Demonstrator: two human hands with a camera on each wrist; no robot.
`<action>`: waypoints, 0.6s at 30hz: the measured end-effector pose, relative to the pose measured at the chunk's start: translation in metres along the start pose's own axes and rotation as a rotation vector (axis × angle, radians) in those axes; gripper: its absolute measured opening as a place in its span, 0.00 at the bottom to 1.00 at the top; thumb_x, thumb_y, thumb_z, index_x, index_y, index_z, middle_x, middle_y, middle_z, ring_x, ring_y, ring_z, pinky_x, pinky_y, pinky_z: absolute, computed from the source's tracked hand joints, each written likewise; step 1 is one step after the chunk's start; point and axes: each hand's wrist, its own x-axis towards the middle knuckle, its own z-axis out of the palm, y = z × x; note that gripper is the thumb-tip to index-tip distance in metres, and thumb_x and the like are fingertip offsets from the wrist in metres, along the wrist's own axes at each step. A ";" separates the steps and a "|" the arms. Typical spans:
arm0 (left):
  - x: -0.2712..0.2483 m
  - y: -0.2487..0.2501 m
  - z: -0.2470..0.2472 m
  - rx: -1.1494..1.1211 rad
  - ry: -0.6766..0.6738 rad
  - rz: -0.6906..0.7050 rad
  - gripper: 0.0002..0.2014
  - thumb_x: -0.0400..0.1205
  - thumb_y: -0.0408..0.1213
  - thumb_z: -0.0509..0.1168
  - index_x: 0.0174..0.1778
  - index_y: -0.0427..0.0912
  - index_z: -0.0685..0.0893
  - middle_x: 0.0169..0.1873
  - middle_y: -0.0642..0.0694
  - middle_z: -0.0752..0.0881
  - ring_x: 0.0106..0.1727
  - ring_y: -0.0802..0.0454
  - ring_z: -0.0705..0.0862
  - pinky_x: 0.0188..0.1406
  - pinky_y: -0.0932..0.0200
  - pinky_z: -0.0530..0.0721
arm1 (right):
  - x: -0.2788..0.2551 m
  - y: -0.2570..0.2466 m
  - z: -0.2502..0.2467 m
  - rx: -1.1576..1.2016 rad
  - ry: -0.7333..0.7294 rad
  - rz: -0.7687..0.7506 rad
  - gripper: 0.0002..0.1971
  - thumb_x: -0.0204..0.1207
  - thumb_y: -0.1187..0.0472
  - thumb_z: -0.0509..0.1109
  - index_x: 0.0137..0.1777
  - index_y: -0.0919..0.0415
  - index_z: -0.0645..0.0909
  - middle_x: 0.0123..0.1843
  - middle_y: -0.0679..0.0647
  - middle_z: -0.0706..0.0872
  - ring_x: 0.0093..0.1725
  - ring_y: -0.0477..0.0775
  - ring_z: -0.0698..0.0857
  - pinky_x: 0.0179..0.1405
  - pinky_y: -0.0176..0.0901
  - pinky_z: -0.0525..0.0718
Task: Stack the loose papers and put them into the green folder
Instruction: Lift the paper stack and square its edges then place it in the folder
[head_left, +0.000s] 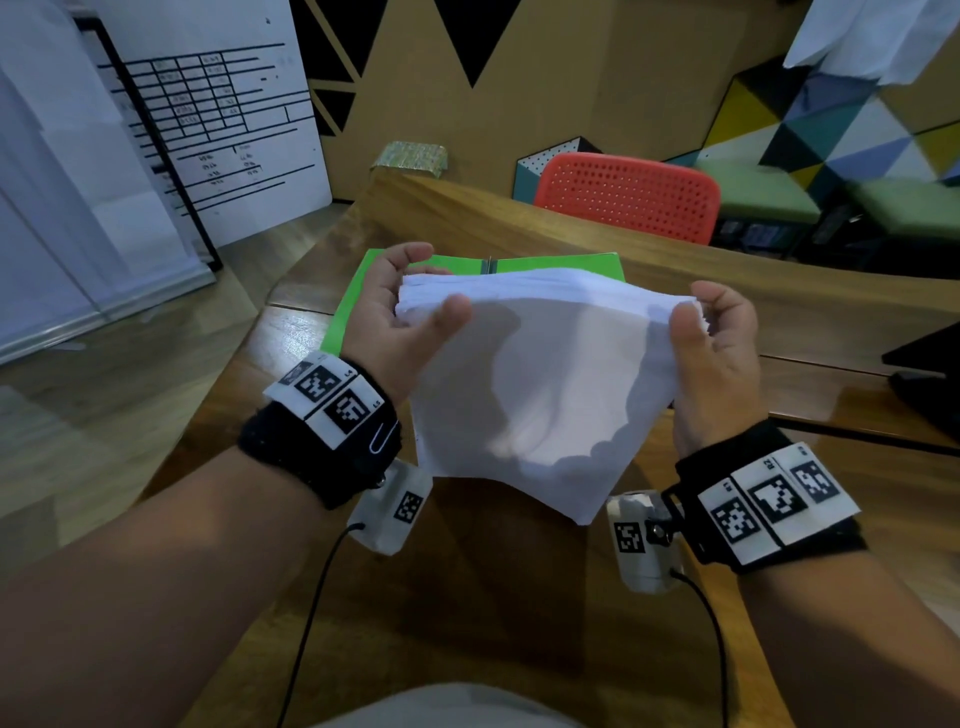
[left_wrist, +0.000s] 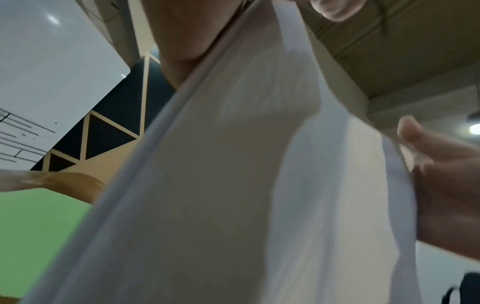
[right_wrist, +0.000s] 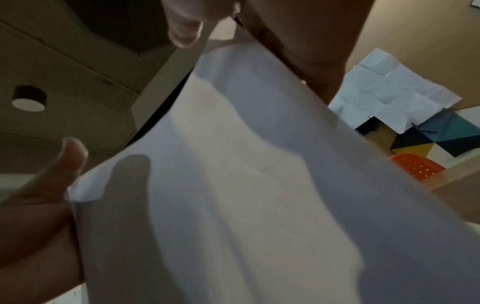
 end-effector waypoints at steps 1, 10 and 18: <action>-0.002 -0.004 -0.001 0.041 -0.011 -0.028 0.36 0.46 0.63 0.79 0.49 0.58 0.76 0.43 0.54 0.83 0.39 0.60 0.84 0.42 0.61 0.86 | -0.003 0.003 0.000 -0.047 -0.008 0.007 0.20 0.66 0.47 0.76 0.51 0.47 0.70 0.45 0.48 0.78 0.35 0.37 0.82 0.33 0.31 0.83; -0.015 0.005 0.007 0.021 0.136 -0.015 0.16 0.68 0.28 0.77 0.42 0.23 0.77 0.24 0.44 0.79 0.24 0.53 0.75 0.17 0.70 0.75 | -0.017 0.001 0.009 -0.100 0.057 -0.021 0.11 0.66 0.63 0.75 0.37 0.47 0.76 0.33 0.43 0.84 0.37 0.48 0.81 0.40 0.47 0.80; -0.011 -0.006 0.008 0.041 0.046 -0.129 0.14 0.58 0.38 0.75 0.29 0.48 0.74 0.17 0.57 0.80 0.28 0.51 0.75 0.31 0.58 0.77 | -0.023 0.006 0.006 -0.134 0.049 0.043 0.13 0.72 0.70 0.71 0.39 0.51 0.74 0.35 0.46 0.83 0.31 0.37 0.82 0.38 0.39 0.82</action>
